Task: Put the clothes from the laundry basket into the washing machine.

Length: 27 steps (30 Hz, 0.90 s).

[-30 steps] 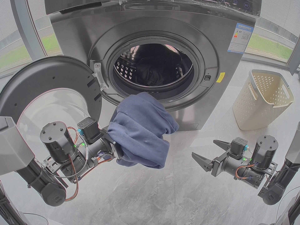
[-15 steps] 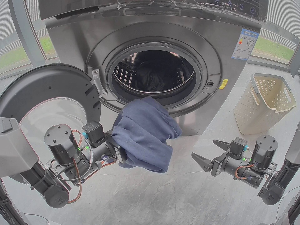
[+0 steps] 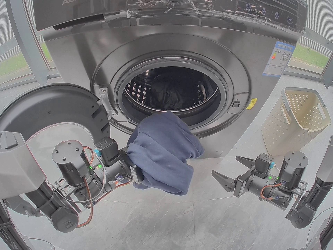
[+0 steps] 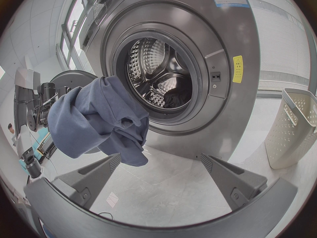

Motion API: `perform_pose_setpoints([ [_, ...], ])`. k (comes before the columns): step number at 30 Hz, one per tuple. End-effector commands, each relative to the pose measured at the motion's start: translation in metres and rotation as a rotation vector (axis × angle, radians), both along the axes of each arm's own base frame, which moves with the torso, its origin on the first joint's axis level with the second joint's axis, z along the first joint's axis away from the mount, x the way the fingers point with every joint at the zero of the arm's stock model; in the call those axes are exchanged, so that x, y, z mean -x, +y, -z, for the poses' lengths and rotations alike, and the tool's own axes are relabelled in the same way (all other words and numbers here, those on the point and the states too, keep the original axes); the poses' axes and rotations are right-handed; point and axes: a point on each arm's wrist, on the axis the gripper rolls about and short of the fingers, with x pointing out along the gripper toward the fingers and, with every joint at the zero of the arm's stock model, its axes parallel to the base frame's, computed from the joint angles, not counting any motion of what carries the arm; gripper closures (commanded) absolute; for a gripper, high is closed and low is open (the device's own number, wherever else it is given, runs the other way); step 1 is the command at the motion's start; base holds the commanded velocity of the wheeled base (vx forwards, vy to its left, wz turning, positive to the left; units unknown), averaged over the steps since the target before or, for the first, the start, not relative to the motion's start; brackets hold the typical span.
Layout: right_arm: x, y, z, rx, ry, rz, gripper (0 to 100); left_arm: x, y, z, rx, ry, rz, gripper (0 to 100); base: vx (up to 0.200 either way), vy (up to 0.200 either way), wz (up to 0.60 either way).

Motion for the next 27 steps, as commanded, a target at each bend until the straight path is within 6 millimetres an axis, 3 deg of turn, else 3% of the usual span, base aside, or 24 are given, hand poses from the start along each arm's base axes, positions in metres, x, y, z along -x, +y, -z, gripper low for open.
perform_pose_setpoints([
  [1,-0.0002,0.0004,0.0005,0.001,0.001,-0.001,0,0.0001,-0.0009,0.0010,-0.001,0.003,0.002,100,0.000,0.000,0.00],
  [5,0.0000,0.0007,0.0005,0.001,0.001,-0.003,0,0.0004,-0.0012,0.0017,-0.002,0.006,0.004,100,0.000,0.000,0.00],
  [18,0.0004,0.0009,-0.0002,-0.001,-0.001,-0.004,0,0.0010,-0.0034,0.0035,-0.007,0.010,0.010,100,0.200,0.000,0.00],
  [27,0.0009,0.0011,0.0000,0.000,0.000,-0.006,0,0.0003,-0.0061,0.0063,-0.011,0.016,0.015,100,0.000,0.000,0.00],
])
